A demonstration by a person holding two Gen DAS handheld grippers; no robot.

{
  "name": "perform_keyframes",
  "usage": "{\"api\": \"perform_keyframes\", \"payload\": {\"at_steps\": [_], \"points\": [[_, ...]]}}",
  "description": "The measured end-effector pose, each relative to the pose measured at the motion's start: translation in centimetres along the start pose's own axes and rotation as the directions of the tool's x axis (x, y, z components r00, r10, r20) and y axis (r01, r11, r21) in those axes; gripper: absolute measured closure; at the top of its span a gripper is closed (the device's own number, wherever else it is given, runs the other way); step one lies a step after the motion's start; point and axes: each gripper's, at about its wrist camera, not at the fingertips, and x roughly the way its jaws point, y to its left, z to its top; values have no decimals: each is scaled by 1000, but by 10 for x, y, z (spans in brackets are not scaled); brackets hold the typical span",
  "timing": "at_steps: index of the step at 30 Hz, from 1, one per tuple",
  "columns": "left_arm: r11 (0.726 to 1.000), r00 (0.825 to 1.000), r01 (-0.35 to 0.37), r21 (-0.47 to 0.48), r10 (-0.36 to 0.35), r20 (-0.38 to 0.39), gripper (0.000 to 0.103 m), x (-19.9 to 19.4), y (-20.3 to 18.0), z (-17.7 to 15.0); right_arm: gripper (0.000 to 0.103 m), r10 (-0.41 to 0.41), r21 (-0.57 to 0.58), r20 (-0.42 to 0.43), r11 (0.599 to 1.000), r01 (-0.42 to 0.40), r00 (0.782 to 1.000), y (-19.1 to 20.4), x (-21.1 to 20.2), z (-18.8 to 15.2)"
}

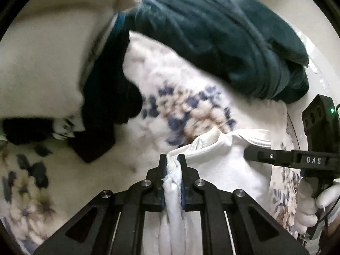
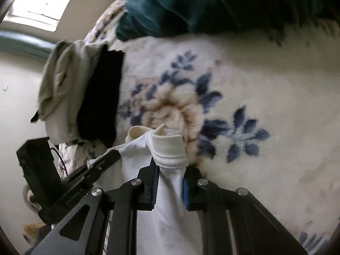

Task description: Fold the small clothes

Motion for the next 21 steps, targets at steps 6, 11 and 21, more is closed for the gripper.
{"api": "perform_keyframes", "payload": {"at_steps": [6, 11, 21], "points": [[1000, 993, 13, 23, -15, 117, 96, -48, -19, -13, 84, 35, -88, 73, 996, -29, 997, 35, -45, -24], [997, 978, 73, 22, -76, 195, 95, -95, -27, -38, 84, 86, -144, 112, 987, -69, 990, 54, -88, -63], [989, 996, 89, -115, -86, 30, 49, -152, -9, -172, 50, 56, -221, -170, 971, -94, 984, 53, -108, -209]]}}
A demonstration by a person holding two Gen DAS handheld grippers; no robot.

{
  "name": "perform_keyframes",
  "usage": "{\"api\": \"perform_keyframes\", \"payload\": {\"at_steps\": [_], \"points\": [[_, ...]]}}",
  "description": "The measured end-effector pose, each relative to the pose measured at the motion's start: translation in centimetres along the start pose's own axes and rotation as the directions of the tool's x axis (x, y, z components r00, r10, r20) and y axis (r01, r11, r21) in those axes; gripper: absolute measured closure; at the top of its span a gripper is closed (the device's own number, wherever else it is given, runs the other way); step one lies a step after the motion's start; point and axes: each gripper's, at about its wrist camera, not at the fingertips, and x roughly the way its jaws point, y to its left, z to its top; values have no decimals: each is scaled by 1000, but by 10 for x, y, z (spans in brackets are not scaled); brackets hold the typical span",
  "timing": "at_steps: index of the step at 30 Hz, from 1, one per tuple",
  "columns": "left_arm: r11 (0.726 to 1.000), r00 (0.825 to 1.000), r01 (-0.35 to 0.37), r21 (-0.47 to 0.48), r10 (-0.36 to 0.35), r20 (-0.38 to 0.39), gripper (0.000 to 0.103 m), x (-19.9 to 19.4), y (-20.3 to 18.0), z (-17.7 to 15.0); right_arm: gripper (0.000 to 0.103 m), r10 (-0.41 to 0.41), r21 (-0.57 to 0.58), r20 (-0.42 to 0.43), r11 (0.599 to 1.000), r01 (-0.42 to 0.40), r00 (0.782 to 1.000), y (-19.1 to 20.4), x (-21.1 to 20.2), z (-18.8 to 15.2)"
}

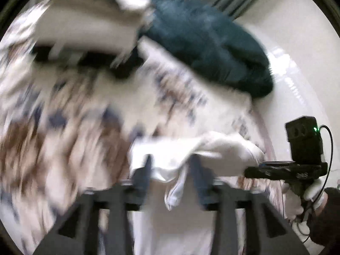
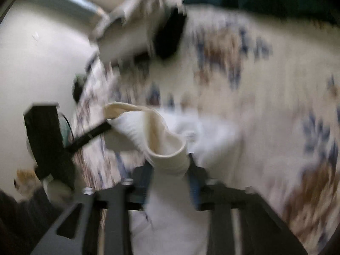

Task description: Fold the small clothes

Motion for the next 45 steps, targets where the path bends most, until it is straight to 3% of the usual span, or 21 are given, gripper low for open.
{"api": "perform_keyframes", "payload": {"at_steps": [1, 4, 8, 13, 15, 17, 18, 19, 20, 21, 23, 24, 26, 27, 30, 33, 34, 35, 36, 39, 45], "points": [[999, 1000, -4, -37, 3, -20, 45, -3, 9, -10, 48, -6, 9, -55, 1000, 7, 998, -2, 5, -19], [983, 997, -35, -178, 22, -76, 45, -13, 42, -32, 45, -14, 66, -102, 998, 20, 995, -12, 2, -51], [961, 998, -57, -271, 45, -50, 45, -10, 64, -20, 44, -12, 245, -34, 969, 20, 999, -41, -7, -56], [946, 986, -101, -309, 53, -159, 45, 41, 65, -7, 44, 20, 396, 1, 918, -19, 1000, -61, 22, -36], [955, 977, -141, -261, 91, -195, 47, 58, 53, -10, 45, 34, 423, -9, 906, -27, 999, -60, 40, -28], [962, 962, -201, -183, 159, -221, 47, 68, 43, -18, 62, 34, 444, -51, 896, -8, 998, -58, 61, -30], [961, 947, -243, -132, 206, -247, 47, 72, 38, -25, 82, 14, 440, -72, 898, 19, 997, -56, 67, -32], [955, 932, -281, -93, 249, -263, 45, 74, 35, -30, 90, -57, 420, -120, 902, 103, 991, -55, 73, -35], [945, 912, -326, -40, 303, -275, 45, 73, 32, -36, 90, -121, 402, -156, 899, 175, 980, -56, 76, -39], [943, 908, -331, -23, 312, -278, 45, 71, 30, -40, 90, -153, 396, -172, 894, 211, 973, -58, 76, -43], [952, 923, -296, -77, 264, -281, 45, 58, 34, -41, 89, -171, 421, -171, 877, 229, 970, -66, 67, -51], [955, 934, -266, -128, 223, -279, 45, 52, 38, -42, 88, -120, 456, -144, 873, 174, 982, -70, 62, -54], [944, 959, -181, -276, 107, -262, 45, 42, 48, -45, 74, -13, 515, -98, 855, 63, 995, -75, 55, -62], [921, 971, -122, -370, 33, -238, 45, 38, 55, -48, 64, 14, 534, -81, 845, 31, 997, -76, 53, -65], [854, 980, -37, -518, -70, -186, 45, 39, 66, -54, 62, 121, 598, -57, 799, -63, 991, -82, 61, -77], [835, 984, -36, -549, -68, -167, 49, 49, 66, -58, 62, 107, 602, -97, 798, -27, 990, -82, 82, -82], [849, 987, -51, -527, -38, -157, 79, 51, 62, -58, 71, 90, 601, -90, 799, -17, 992, -80, 83, -83], [865, 987, -78, -496, -2, -159, 97, 51, 57, -56, 81, 72, 596, -69, 803, -17, 995, -78, 80, -82], [886, 987, -96, -454, 26, -158, 99, 52, 51, -55, 88, 57, 585, -58, 811, -12, 997, -74, 78, -81], [914, 991, -108, -391, 66, -119, 100, 42, 36, -54, 95, -16, 536, -23, 844, 25, 1000, -58, 67, -70], [914, 987, -133, -382, 87, -136, 100, 34, 36, -65, 98, -52, 509, -1, 859, 45, 999, -57, 34, -78]]}}
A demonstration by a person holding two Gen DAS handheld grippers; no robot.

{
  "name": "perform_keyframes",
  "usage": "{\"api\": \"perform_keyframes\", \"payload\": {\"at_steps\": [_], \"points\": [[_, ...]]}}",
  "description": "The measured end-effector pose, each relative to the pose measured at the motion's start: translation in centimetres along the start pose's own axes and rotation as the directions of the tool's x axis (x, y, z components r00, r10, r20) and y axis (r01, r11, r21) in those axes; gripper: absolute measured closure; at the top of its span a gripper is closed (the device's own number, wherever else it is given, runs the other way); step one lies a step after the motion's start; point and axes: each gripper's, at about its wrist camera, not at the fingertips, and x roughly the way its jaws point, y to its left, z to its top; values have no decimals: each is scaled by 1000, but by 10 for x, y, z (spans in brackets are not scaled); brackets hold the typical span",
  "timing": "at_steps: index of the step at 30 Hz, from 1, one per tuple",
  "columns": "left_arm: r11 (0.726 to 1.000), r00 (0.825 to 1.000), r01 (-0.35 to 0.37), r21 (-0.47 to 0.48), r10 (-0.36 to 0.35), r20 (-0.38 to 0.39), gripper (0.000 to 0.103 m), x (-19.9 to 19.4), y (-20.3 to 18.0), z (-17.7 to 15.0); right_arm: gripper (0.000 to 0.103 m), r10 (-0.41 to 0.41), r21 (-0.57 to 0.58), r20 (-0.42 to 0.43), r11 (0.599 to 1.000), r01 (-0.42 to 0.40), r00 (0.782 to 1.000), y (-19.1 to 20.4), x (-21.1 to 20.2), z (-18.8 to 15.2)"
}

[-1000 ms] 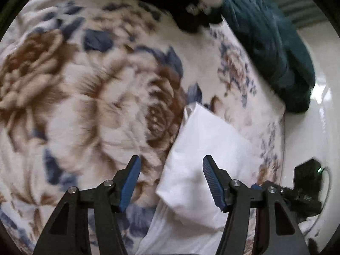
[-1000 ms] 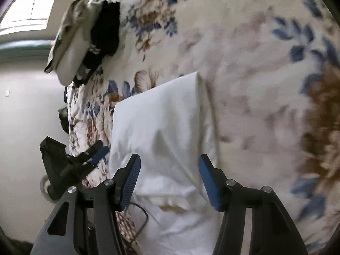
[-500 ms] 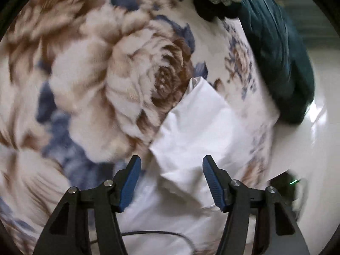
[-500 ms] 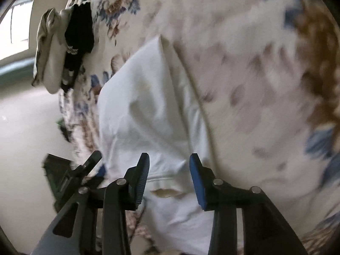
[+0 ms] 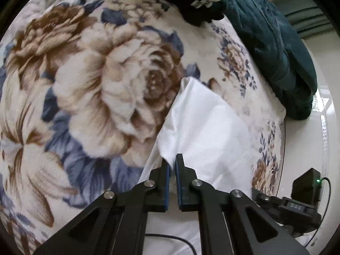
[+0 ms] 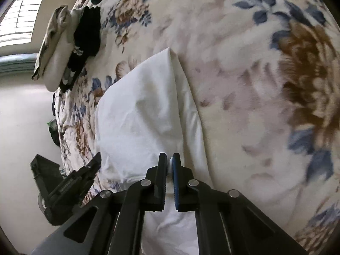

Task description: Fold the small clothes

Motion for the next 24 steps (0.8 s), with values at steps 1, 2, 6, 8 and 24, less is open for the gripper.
{"api": "perform_keyframes", "payload": {"at_steps": [1, 2, 6, 8, 24], "points": [[1000, 1000, -8, 2, 8, -9, 100, 2, 2, -2, 98, 13, -14, -14, 1000, -14, 1000, 2, -3, -2], [1000, 1000, -21, 7, 21, -17, 100, 3, 5, -3, 98, 28, -36, -37, 999, -30, 999, 6, -2, -2], [1000, 1000, -23, 2, 23, -16, 100, 5, 6, -2, 70, 65, 28, -88, 998, -62, 994, -4, 7, 4], [1000, 1000, -24, 8, 24, -10, 100, 4, 6, 0, 57, 109, 104, -58, 989, -102, 992, -15, 13, 11], [1000, 999, -22, 6, 22, 49, 102, -9, -4, -9, 98, -28, 1, 51, 1000, 28, 998, 9, 5, 13]]}}
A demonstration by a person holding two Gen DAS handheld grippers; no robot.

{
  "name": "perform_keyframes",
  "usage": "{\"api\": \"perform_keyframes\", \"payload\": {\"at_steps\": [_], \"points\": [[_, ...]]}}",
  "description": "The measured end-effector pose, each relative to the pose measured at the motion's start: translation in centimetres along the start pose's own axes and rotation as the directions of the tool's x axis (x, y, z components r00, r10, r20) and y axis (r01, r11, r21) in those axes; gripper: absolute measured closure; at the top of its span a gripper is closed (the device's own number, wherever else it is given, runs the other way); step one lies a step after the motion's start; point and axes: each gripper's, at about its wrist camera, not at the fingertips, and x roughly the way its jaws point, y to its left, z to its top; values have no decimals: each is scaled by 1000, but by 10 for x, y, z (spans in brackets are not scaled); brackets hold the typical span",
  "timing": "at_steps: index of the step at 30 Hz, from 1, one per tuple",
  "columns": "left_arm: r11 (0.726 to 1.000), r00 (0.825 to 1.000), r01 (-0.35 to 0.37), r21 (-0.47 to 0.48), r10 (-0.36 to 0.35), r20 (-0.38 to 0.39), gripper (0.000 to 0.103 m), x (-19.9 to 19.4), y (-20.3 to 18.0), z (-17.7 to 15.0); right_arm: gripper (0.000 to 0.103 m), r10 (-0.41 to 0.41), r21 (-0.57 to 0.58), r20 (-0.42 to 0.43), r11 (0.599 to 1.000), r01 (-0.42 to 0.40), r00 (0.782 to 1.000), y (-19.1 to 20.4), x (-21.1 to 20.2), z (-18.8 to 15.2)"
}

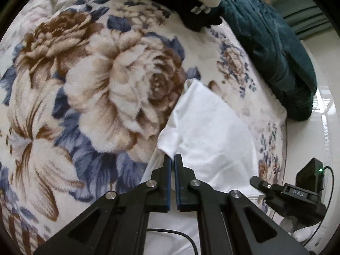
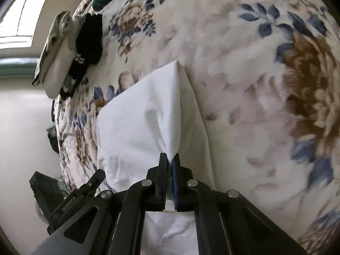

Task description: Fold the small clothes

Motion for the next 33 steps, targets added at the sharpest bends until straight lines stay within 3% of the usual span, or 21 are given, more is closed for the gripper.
{"api": "perform_keyframes", "payload": {"at_steps": [5, 7, 9, 11, 14, 15, 16, 19, 21, 26, 28, 30, 32, 33], "points": [[998, 995, -49, -41, 45, -88, 100, 17, 16, -6, 97, -92, 9, -75, 996, 93, 993, -17, 16, 8], [997, 991, -74, -29, 70, -114, 100, 12, 18, -7, 83, -128, 3, -81, 992, 129, 988, -17, 15, 11], [995, 992, -95, -1, 95, -86, 99, -6, 13, -6, 75, -180, -22, -39, 984, 179, 983, -11, 3, 9], [994, 995, -95, 52, 97, -22, 98, -26, -1, -1, 74, -179, -59, 52, 982, 182, 982, 3, -19, 4], [986, 998, -66, 153, 62, 29, 71, -27, -28, 8, 74, -114, -166, 75, 978, 125, 991, 32, -25, -3], [981, 998, -54, 184, 49, 37, 56, -19, -35, 11, 74, -99, -196, 56, 975, 108, 994, 39, -17, -4], [978, 999, -47, 201, 41, 36, 52, -11, -38, 13, 74, -100, -211, 38, 972, 105, 994, 44, -10, -6], [963, 994, -97, 251, 106, -25, 52, 31, -35, 14, 74, -166, -241, 11, 957, 164, 986, 42, 24, -14], [962, 991, -105, 253, 122, -50, 52, 48, -23, 9, 74, -250, -256, 10, 935, 244, 968, 36, 41, -23], [967, 995, -56, 250, 74, -61, 51, 42, -9, 4, 73, -293, -246, 27, 925, 291, 956, 16, 37, -49], [970, 997, -36, 239, 52, -59, 52, 27, -14, 3, 50, -272, -217, 35, 937, 273, 962, 12, 30, -54], [964, 999, -24, 263, 29, -15, 52, -1, -25, -5, 35, -219, -174, 56, 959, 225, 974, 10, 12, -60], [958, 1000, -25, 286, 22, 16, 34, -28, -28, -16, 30, -173, -142, 78, 973, 183, 982, 8, -12, -71], [958, 1000, -26, 287, 19, 24, 19, -43, -28, -24, 30, -160, -133, 78, 977, 169, 984, 6, -22, -77]]}}
